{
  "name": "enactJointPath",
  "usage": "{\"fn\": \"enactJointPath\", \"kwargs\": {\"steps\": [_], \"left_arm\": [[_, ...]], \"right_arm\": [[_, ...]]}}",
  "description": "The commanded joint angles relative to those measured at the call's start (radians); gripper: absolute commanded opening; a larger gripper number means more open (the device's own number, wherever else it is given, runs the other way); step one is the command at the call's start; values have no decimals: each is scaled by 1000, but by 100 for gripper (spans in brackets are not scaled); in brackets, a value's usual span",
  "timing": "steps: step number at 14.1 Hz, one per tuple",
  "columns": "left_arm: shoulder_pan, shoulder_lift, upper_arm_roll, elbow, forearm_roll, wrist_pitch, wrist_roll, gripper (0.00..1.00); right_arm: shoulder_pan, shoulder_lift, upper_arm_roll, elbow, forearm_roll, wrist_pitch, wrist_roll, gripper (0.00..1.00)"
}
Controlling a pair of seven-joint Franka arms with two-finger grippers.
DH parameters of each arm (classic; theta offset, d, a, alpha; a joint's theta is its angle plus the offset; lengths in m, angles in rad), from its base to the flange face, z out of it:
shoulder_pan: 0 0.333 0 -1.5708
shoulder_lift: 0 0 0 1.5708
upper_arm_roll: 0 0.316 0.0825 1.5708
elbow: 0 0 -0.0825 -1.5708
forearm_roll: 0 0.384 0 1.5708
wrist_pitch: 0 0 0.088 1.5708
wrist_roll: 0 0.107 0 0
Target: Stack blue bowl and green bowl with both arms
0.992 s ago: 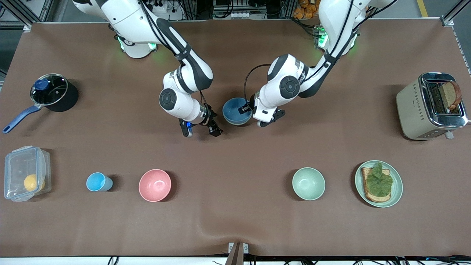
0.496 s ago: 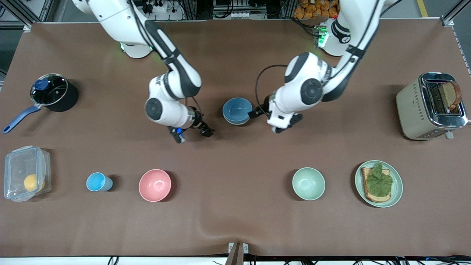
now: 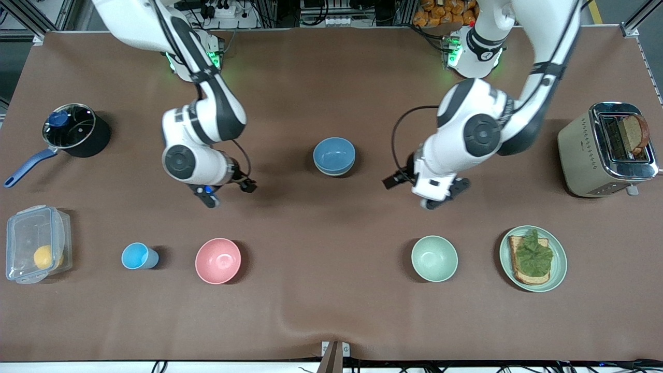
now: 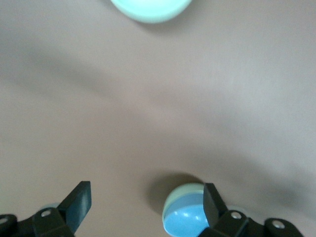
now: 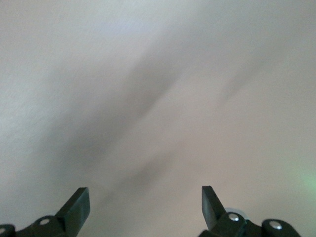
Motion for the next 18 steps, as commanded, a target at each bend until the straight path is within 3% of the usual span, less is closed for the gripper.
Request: {"fn": "enactJointPath", "kwargs": {"steps": [1,4,7,12,14,18], "left_arm": [[45,-54,-6,72,102,-75,27,100],[115,-86,-6,70,135,-78,112,100],[183,-105,-8,72,135,-94,252,100],[295,-196,-5,61,118,-191,492,100],[269,-224,73,58,103,-258,583,100],[110,-284,219,60,105,-350,636,100]], "right_arm": [[-79,-93,-12,-13,-45,-101,-150,100],[-162,-155,-10,-8,-91,-199,-327,100],[-174,-179,-6,42,-210,-278,-347,100],[-289,-236,6,174,-258,-455,-596,100],[-291,-303,8,174,-281,-460,-596,100],[-309,-408,8,174,-338,-469,-680,100]]}}
